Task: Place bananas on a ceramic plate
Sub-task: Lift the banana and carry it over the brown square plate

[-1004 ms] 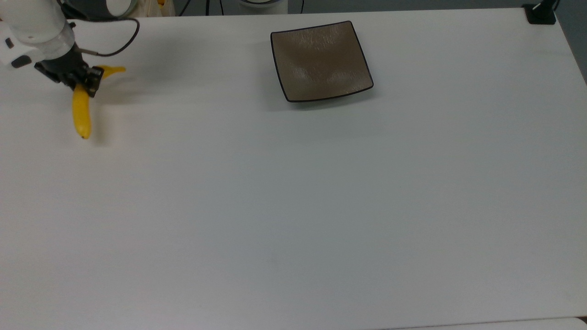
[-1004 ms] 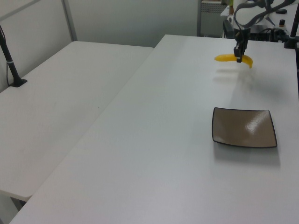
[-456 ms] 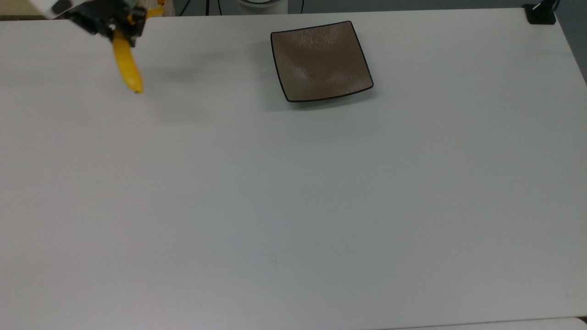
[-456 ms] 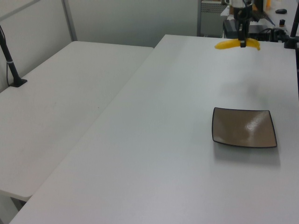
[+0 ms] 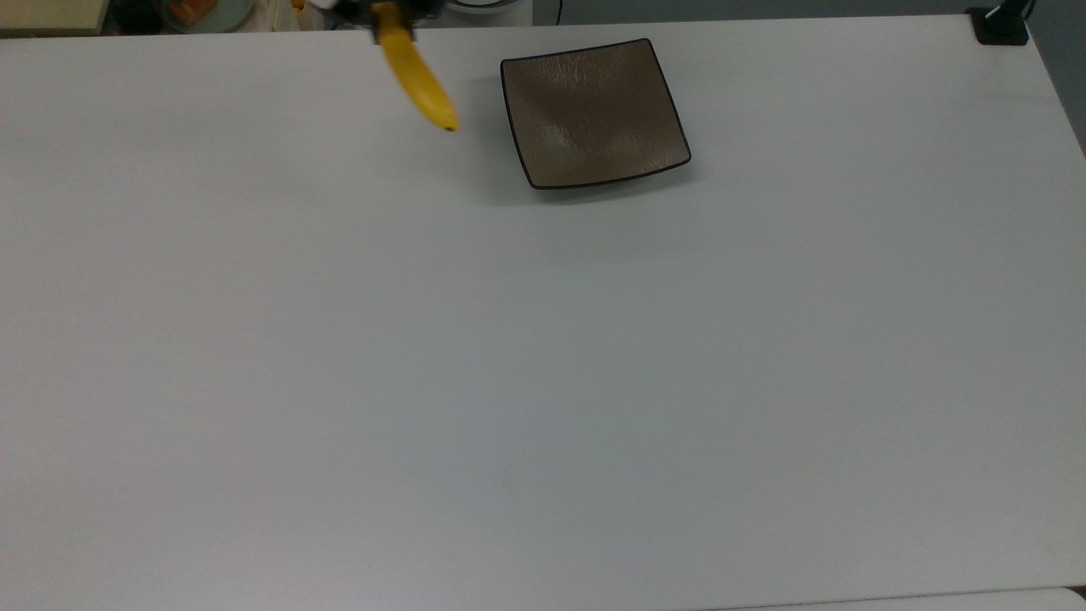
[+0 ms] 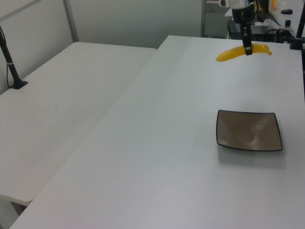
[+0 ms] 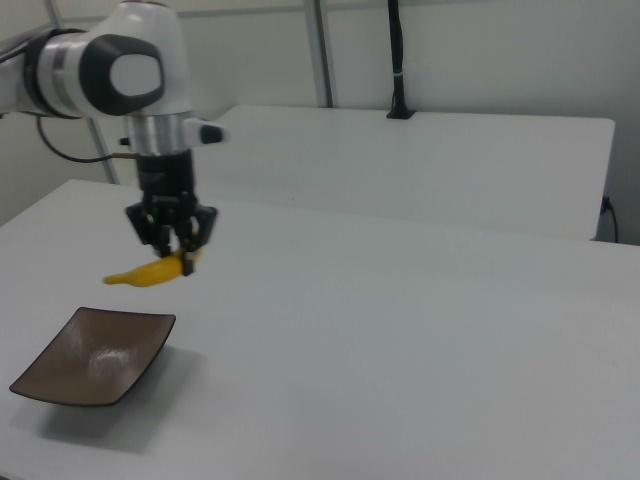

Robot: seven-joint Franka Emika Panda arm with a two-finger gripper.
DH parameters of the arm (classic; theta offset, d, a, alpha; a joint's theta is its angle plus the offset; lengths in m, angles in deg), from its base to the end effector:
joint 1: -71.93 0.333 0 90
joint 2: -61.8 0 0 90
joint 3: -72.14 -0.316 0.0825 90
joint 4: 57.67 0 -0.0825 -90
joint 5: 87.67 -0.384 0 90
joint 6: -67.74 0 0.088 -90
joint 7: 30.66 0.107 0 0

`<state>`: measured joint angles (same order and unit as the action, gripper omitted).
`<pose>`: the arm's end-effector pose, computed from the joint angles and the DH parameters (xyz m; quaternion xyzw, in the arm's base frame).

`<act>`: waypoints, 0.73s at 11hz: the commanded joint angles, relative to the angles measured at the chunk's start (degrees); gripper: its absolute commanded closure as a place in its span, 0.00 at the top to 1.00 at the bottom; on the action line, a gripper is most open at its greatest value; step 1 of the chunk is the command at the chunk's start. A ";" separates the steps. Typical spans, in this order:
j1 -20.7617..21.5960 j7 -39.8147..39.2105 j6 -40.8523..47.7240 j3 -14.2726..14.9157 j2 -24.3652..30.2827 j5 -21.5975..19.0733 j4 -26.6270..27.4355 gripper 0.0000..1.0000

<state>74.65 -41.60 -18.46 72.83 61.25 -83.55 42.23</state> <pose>0.5371 0.0110 0.5346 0.9851 0.1141 -0.1264 0.0262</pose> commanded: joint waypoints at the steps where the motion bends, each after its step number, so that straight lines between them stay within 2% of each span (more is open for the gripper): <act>1: 7.64 11.07 1.12 0.80 0.46 -4.19 2.22 0.02; 3: 10.02 17.85 -0.46 0.45 0.55 -7.71 4.58 0.02; 4: 10.12 19.62 -3.08 -1.20 0.81 -8.77 7.12 0.02; 7: 10.12 27.79 -14.23 -5.95 0.99 -9.04 16.96 0.02; 8: 10.21 29.38 -18.01 -6.31 0.99 -8.96 19.77 0.02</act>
<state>84.69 -17.06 -28.43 68.13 60.74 -91.67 54.38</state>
